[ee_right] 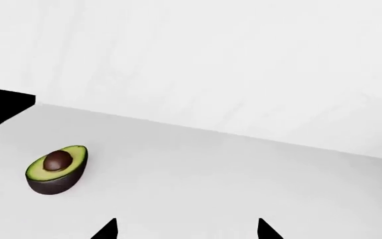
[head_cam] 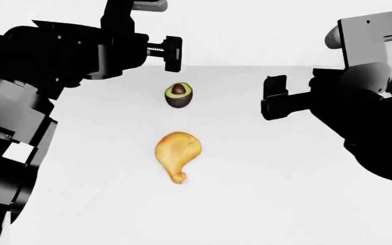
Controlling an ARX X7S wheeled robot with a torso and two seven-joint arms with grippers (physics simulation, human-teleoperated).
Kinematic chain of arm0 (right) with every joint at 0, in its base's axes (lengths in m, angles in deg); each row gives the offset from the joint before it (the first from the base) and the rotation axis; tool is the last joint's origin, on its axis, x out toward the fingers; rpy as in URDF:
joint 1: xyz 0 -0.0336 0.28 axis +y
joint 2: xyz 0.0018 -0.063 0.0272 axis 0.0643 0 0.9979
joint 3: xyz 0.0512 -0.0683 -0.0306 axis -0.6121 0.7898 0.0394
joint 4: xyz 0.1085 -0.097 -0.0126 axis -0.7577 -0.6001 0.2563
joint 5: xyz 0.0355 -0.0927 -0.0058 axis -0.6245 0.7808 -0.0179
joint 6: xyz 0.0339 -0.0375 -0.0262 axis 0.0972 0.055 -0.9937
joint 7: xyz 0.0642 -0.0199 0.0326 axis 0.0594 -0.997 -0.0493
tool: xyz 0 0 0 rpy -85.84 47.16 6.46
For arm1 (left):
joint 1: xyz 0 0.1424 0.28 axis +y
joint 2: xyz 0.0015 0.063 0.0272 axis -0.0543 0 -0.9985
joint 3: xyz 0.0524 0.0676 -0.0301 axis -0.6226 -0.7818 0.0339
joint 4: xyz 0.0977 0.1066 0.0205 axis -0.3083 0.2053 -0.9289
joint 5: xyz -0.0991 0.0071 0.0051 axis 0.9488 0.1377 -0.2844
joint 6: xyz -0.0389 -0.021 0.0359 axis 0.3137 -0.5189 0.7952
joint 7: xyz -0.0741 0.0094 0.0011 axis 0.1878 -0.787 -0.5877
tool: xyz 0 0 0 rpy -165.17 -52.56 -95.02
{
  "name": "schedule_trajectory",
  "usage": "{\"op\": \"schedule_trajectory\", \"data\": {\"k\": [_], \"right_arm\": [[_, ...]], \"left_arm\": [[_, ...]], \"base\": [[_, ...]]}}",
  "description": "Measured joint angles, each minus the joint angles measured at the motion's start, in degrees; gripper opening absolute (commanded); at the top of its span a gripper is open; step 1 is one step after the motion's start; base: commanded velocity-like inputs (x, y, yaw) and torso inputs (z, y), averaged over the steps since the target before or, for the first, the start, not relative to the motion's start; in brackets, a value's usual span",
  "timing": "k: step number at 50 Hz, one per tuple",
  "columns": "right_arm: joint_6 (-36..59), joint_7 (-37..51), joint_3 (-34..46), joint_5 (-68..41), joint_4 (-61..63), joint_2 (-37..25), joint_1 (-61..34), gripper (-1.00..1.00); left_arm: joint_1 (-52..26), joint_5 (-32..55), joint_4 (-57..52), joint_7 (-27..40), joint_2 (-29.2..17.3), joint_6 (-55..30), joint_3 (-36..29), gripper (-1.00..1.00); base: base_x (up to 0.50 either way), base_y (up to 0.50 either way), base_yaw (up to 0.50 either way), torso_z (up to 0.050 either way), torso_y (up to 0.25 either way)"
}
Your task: Place both pans onto different burners. Then place the avocado and the chicken breast on different pans.
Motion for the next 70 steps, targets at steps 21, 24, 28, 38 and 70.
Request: {"op": "schedule_trajectory", "data": {"k": [21,24,28,38,70], "right_arm": [[0.3,2.0,0.7,-4.2,1.3,-0.6,-0.6,1.00],[0.2,2.0,0.7,-4.2,1.4,-0.8,-0.6,1.00],[0.0,1.9,0.8,-4.2,1.4,-0.9,-0.6,1.00],[-0.3,2.2,0.9,-4.6,1.6,-1.3,-0.6,1.00],[4.1,1.3,-2.1,-4.6,1.5,0.1,0.3,1.00]], "left_arm": [[-0.9,0.0,2.5,-2.3,1.6,-0.8,-0.6,1.00],[-0.8,0.6,1.6,-2.3,1.4,-1.1,-0.2,1.00],[-0.7,1.3,0.5,-2.3,1.0,-1.3,0.4,1.00],[-0.4,3.4,-2.0,-2.2,0.3,-2.1,2.0,1.00],[4.7,-35.8,-5.0,-17.9,10.1,-15.3,32.0,1.00]], "base": [[0.00,0.00,0.00,0.000,-0.173],[0.00,0.00,0.00,0.000,0.000],[0.00,0.00,0.00,0.000,0.000],[0.00,0.00,0.00,0.000,0.000],[0.00,0.00,0.00,0.000,0.000]]}}
